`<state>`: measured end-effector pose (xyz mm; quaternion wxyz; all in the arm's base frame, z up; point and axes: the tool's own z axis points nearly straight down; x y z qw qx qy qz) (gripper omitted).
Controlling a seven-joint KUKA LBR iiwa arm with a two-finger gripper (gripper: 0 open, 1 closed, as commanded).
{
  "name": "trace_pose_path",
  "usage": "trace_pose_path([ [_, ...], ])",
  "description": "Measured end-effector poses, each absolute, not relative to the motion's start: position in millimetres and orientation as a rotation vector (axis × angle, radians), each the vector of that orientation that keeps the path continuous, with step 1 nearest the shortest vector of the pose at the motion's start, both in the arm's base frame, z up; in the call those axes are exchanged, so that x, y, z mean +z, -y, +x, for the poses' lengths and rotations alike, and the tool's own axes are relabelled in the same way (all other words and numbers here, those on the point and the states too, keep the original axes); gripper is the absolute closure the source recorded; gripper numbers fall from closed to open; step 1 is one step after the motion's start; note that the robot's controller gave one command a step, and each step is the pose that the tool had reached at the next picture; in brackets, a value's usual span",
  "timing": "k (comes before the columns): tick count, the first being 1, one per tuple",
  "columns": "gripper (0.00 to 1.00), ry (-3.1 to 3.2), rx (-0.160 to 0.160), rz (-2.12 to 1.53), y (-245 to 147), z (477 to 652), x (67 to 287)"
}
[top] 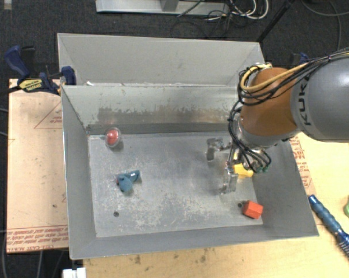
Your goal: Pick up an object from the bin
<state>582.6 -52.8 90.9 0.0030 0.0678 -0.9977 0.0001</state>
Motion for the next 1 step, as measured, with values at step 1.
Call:
trace_pose_path([
  [1,0.00,3.145,0.009,0.167,133.8,530.1,185.0],
])
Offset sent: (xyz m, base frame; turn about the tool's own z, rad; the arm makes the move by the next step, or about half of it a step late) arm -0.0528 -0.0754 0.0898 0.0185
